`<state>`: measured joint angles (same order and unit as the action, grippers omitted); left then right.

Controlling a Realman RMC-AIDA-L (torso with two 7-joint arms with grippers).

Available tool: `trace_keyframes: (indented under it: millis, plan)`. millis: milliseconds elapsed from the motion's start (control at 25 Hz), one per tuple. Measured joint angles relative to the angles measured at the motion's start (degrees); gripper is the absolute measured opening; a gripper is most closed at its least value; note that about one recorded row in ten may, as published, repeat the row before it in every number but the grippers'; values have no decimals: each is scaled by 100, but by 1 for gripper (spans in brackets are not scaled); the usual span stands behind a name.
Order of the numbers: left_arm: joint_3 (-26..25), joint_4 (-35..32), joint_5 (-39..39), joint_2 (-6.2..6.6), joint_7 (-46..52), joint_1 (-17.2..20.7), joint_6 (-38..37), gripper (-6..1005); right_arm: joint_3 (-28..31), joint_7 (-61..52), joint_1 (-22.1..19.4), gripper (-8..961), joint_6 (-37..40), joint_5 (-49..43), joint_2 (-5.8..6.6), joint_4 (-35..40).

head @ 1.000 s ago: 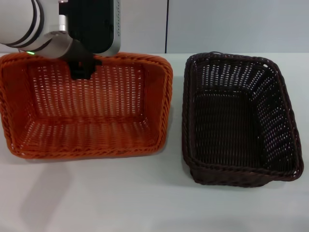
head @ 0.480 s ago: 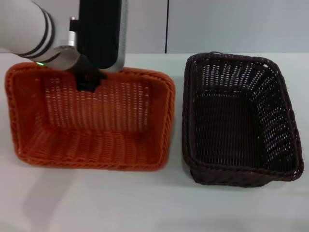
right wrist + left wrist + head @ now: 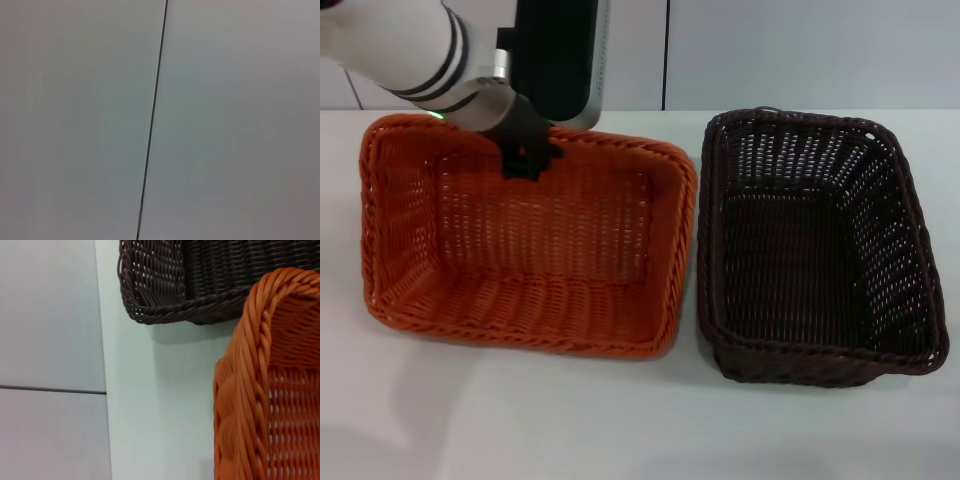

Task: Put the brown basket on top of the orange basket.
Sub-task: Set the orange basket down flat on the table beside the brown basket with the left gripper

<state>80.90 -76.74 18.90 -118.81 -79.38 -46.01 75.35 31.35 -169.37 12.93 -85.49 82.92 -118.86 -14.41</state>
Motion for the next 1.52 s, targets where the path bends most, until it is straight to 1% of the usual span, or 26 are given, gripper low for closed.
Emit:
trace_keyframes:
  millis: [40, 120, 240, 320, 440, 560, 720, 1000, 1160, 1400, 1440, 1520]
  plan:
    - [-19, 279, 0, -6, -11, -98, -229, 138, 11, 0, 41, 824, 8, 5, 2, 24]
    - [-48, 395, 2, -8, -15, -140, -312, 137, 12, 0, 58, 825, 14, 7, 2, 38]
    - [-191, 931, -7, -13, 11, -331, -665, 138, 15, 0, 99, 825, 27, 22, 3, 44]
    - [-196, 1004, -10, -15, 39, -339, -765, 138, 17, 0, 100, 825, 31, 29, 2, 43]
    - [-68, 1104, -56, -20, 369, -288, -1309, 135, 22, 0, 69, 825, 35, 33, -1, 19]
    - [-37, 1189, -149, -21, 524, -333, -1397, 130, 20, 0, 29, 825, 2, 26, -6, -13]
    - [-16, 1391, -218, -28, 614, -406, -1465, 189, -29, 0, -49, 824, -11, 10, -21, -61]
    - [171, 1355, -276, -24, 670, -248, -1576, 292, -58, 0, -149, 823, -54, -60, -30, -200]
    - [287, 1191, -315, -11, 715, -142, -1663, 499, -67, 1, -195, 824, -74, -236, -32, -215]
    - [405, 1063, -478, -7, 764, -103, -1661, 493, -68, 1, -220, 824, -81, -295, -28, -262]
    - [508, 932, -635, -4, 796, -86, -1644, 493, -68, 1, -220, 825, -82, -296, -28, -263]
    - [544, 884, -638, -2, 792, -82, -1634, 492, -69, 1, -224, 825, -83, -297, -27, -267]
